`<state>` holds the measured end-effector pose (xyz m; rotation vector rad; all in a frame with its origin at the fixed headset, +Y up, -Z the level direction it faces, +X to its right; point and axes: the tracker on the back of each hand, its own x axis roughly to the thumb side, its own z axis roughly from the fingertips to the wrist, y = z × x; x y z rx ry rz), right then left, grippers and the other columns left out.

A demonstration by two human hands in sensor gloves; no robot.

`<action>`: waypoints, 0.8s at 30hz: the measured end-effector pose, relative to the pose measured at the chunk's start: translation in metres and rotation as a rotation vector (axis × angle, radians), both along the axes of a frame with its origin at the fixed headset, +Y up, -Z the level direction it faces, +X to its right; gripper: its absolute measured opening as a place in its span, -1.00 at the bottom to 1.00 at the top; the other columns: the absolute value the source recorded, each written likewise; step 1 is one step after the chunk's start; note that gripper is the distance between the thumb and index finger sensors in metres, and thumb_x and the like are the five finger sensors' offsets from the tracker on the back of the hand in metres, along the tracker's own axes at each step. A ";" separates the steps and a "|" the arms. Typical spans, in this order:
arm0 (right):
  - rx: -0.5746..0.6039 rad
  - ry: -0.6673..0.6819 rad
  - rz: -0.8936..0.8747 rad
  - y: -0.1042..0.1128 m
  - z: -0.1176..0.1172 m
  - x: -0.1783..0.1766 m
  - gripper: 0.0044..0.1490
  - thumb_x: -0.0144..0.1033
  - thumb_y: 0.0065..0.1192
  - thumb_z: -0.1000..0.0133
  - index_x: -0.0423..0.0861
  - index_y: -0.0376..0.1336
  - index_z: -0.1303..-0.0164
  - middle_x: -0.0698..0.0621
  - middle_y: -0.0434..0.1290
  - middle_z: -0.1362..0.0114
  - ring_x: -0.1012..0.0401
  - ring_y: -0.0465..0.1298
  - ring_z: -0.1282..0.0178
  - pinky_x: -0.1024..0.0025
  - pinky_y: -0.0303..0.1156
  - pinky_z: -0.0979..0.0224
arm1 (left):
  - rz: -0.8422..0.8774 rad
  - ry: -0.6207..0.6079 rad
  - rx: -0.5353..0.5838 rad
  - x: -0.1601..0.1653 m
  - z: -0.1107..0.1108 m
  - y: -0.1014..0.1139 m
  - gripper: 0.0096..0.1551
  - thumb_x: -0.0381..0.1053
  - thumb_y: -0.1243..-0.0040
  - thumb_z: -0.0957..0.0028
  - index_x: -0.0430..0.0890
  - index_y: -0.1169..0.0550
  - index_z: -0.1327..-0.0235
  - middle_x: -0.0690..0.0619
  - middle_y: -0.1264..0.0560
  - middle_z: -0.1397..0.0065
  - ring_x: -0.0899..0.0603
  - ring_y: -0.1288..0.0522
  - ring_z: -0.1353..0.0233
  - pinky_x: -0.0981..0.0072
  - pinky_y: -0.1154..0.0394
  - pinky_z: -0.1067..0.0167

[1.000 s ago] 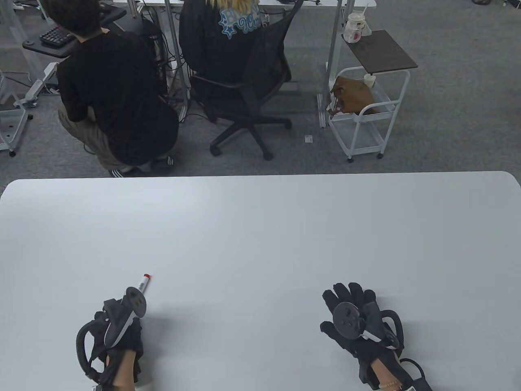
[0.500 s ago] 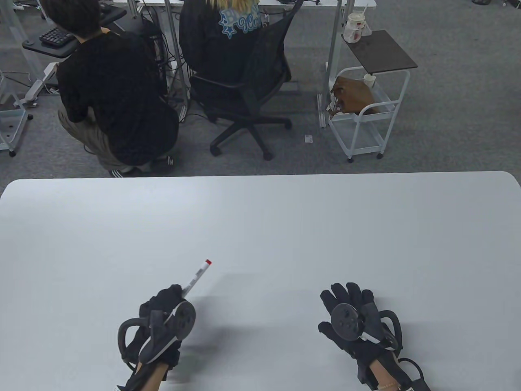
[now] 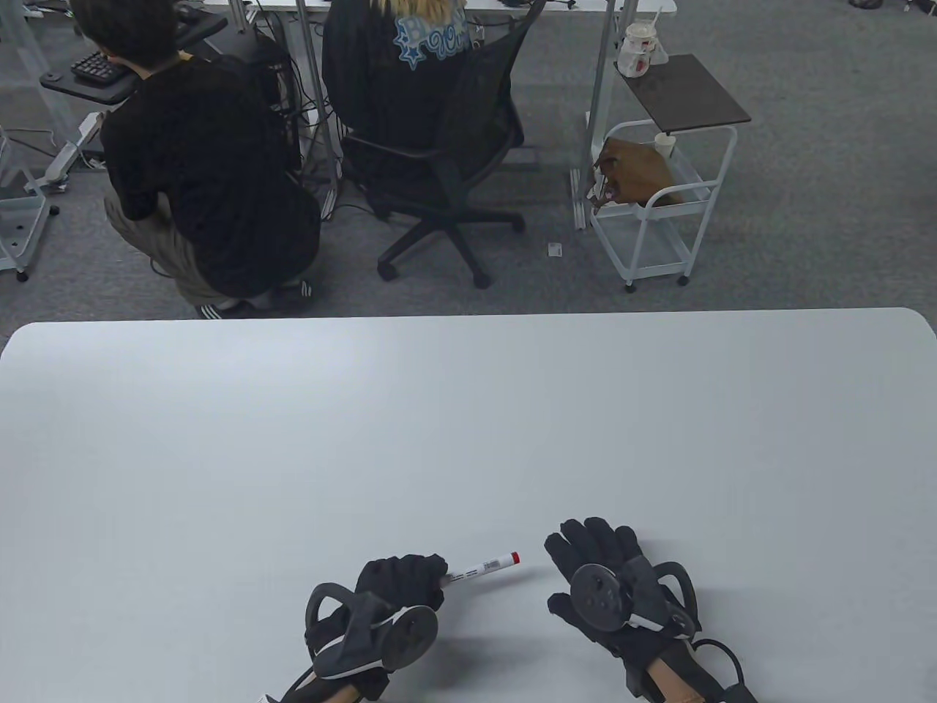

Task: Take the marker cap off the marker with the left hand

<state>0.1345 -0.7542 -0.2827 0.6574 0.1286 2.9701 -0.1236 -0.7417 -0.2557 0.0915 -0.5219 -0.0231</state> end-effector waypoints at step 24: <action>0.296 0.197 -0.117 0.021 0.029 -0.042 -0.45 -0.02 0.30 0.07 0.18 0.38 -0.17 0.11 0.57 -0.22 0.18 0.61 -0.12 -0.05 0.33 -0.55 | 0.015 -0.177 0.195 0.018 0.016 0.003 -0.45 0.17 -0.10 -0.12 0.00 -0.44 -0.34 0.13 -0.63 -0.21 0.08 -0.71 -0.13 0.08 -0.57 -0.31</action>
